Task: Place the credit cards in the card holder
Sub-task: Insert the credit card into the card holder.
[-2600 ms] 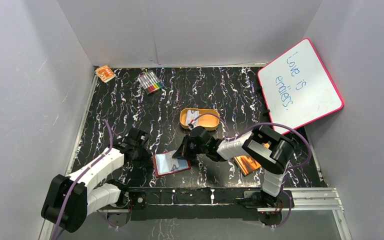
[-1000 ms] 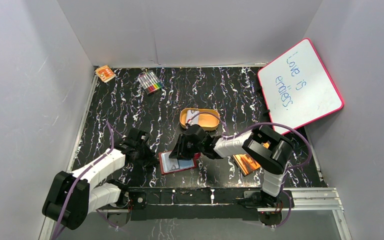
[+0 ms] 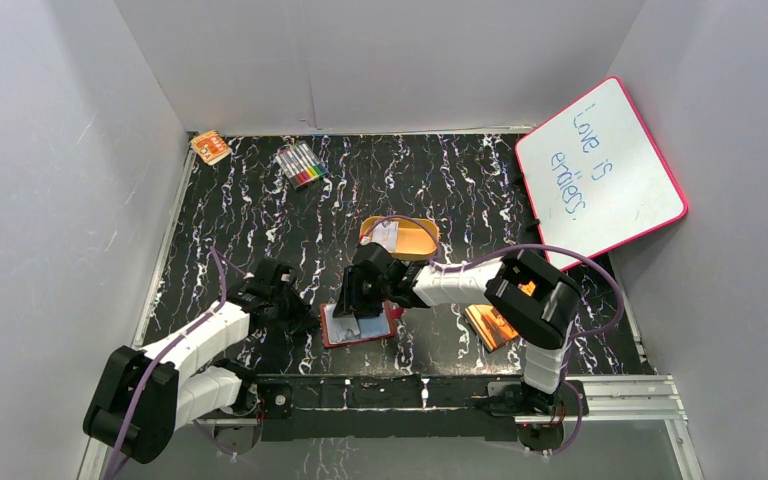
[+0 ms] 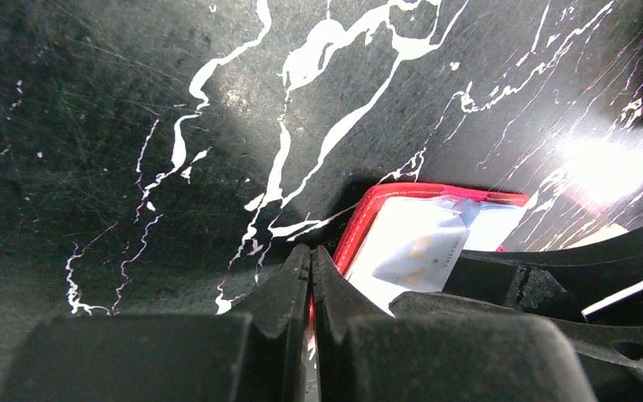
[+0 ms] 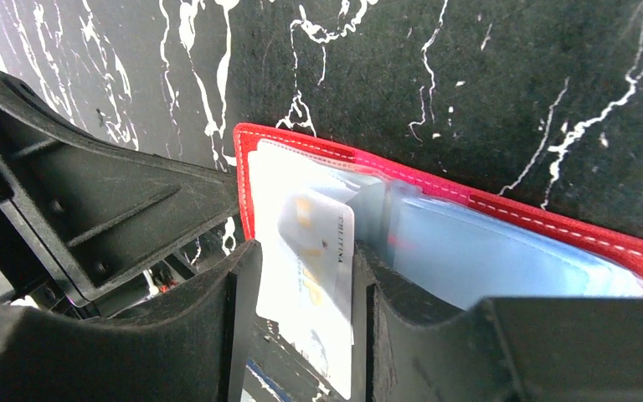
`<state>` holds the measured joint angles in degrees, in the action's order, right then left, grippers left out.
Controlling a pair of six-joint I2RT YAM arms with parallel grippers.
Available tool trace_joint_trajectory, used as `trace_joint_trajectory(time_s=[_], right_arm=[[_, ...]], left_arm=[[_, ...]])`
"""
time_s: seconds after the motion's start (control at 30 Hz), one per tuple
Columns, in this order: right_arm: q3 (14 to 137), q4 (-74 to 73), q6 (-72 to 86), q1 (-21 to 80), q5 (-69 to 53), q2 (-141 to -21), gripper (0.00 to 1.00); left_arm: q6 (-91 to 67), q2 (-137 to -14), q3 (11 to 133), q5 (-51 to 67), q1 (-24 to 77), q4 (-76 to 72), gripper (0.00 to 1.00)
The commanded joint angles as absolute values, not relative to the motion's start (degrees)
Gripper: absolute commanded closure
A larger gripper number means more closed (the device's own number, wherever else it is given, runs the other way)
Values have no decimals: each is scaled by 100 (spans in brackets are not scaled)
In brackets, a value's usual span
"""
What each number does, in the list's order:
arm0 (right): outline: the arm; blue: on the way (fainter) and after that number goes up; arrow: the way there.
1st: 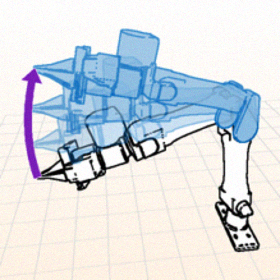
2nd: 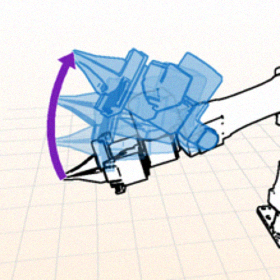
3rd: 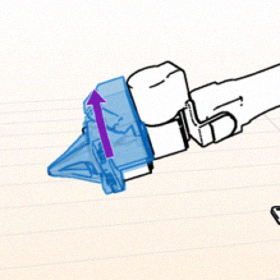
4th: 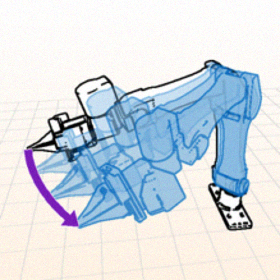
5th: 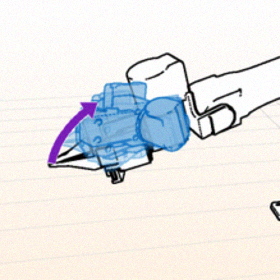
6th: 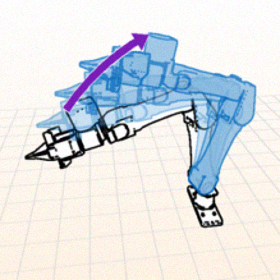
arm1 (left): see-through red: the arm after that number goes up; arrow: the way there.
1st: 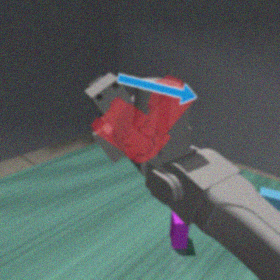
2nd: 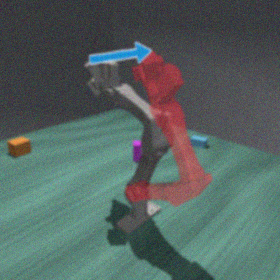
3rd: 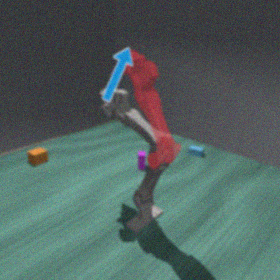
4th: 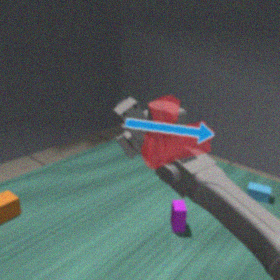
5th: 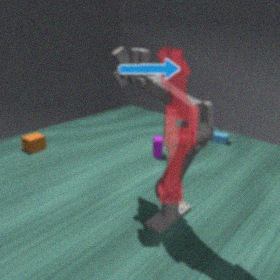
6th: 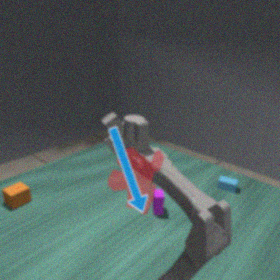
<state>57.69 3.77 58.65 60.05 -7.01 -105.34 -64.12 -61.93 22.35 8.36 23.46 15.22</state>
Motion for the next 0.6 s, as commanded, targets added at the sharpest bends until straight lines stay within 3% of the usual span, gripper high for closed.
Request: trace_joint_trajectory(time_s=[0.0,0.57], right_arm=[[5847,-629,5553,6016,-188,-10420,48],[6272,-1411,5224,6028,437,-10245,32]], left_arm=[[-6388,-6240,2039,672,2391,1933,100],[-6399,-6240,2048,691,2391,1917,100]])
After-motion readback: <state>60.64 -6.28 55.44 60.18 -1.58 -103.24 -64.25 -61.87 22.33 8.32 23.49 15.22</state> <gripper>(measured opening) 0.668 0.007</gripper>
